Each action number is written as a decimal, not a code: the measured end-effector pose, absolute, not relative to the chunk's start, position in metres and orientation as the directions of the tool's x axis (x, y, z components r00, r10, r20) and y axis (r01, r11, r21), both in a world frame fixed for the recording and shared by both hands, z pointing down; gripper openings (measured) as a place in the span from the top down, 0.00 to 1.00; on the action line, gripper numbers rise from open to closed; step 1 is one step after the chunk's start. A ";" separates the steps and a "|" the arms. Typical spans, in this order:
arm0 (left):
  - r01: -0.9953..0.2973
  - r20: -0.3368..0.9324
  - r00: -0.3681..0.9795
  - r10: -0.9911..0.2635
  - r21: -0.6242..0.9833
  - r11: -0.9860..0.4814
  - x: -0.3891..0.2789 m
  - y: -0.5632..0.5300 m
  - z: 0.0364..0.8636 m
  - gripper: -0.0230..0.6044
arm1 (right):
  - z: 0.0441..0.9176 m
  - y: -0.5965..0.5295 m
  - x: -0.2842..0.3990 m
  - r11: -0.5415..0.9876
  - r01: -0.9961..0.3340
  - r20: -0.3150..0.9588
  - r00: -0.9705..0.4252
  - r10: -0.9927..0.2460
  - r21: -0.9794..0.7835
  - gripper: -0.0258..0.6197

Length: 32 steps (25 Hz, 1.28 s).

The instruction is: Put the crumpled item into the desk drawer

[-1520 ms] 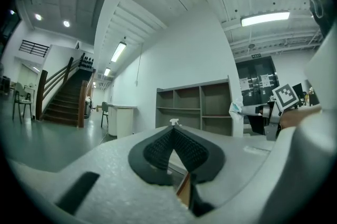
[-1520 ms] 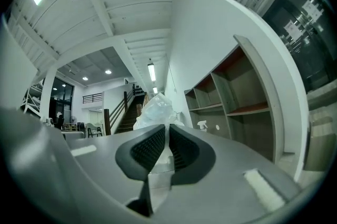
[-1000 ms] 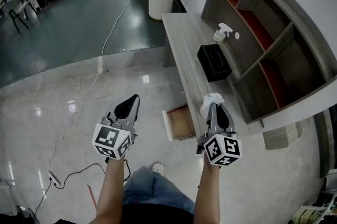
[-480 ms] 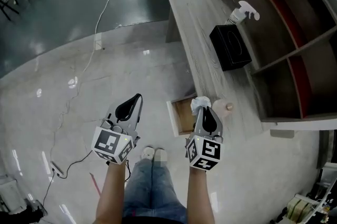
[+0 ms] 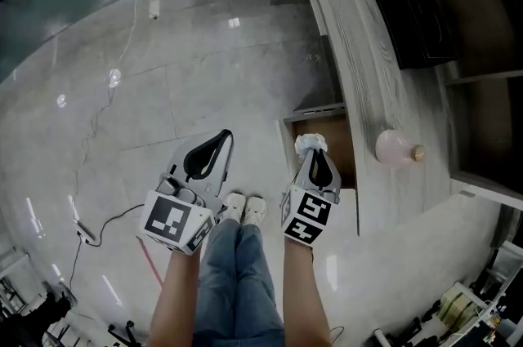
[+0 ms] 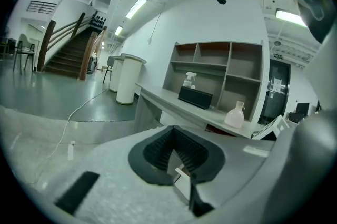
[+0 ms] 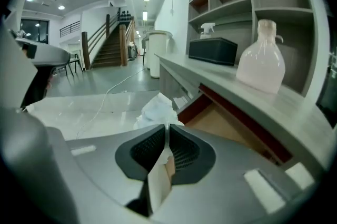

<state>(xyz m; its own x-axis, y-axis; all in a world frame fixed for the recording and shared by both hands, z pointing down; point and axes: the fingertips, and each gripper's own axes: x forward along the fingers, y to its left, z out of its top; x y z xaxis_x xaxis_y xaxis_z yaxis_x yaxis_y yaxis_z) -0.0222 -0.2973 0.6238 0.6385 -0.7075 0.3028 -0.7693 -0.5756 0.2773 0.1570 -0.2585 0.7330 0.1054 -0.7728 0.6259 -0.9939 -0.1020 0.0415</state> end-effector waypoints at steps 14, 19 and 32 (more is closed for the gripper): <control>-0.779 0.298 0.625 -0.721 0.289 -0.556 -0.034 -0.285 0.627 0.96 | 0.725 -0.258 0.152 -0.094 -0.996 0.606 0.080 -0.792 0.008 0.76; -0.773 0.242 0.633 -0.735 0.246 -0.585 -0.029 -0.299 0.565 0.96 | 0.634 -0.272 0.155 -0.084 -0.996 0.490 0.067 -0.869 -0.013 0.86; -0.748 -0.026 0.658 -0.752 0.083 -0.658 -0.007 -0.305 0.323 0.96 | 0.334 -0.256 0.206 -0.061 -0.995 0.049 0.057 -0.997 -0.079 0.95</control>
